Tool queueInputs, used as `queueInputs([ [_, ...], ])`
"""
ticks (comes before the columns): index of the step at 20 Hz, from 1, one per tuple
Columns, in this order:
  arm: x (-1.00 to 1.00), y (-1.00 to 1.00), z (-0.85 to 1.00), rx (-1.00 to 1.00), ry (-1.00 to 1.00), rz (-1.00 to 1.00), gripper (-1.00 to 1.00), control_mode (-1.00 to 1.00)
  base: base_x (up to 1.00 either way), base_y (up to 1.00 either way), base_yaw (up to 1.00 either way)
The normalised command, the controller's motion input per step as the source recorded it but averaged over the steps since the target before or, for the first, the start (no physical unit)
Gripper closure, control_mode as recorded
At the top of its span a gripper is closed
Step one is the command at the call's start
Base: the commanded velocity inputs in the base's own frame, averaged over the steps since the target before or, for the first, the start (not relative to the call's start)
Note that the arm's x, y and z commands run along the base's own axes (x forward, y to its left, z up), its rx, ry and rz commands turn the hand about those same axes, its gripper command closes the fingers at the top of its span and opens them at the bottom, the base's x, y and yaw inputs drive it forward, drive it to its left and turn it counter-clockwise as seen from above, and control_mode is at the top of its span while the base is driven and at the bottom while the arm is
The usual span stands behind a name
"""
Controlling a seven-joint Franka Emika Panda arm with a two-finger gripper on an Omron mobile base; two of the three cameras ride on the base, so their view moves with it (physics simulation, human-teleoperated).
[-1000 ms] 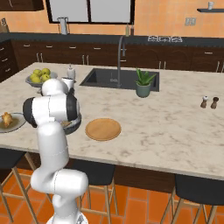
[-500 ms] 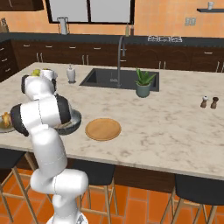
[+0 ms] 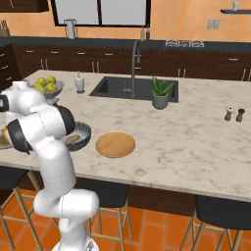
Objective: Pick the chicken drumstick and sweet potato from their plates and place them in the bowl. Then put the bowl in the fridge.
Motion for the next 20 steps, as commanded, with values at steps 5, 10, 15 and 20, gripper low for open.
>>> queueInputs([
  [5, 0.16, 1.0, -0.14, -0.05, -0.06, 0.19, -1.0, -1.0, 0.0, 0.0, 0.0],
  [10, 0.04, 0.99, -0.05, 0.0, -0.28, 0.08, -1.0, -1.0, 0.0, 0.0, 0.0],
  [15, 0.25, 0.68, -0.06, 0.0, -0.16, 0.0, -1.0, -1.0, 0.0, 0.0, 0.0],
  [20, 0.35, 0.41, -0.32, 0.03, 0.0, 0.0, -1.0, -1.0, 0.0, 0.0, 0.0],
])
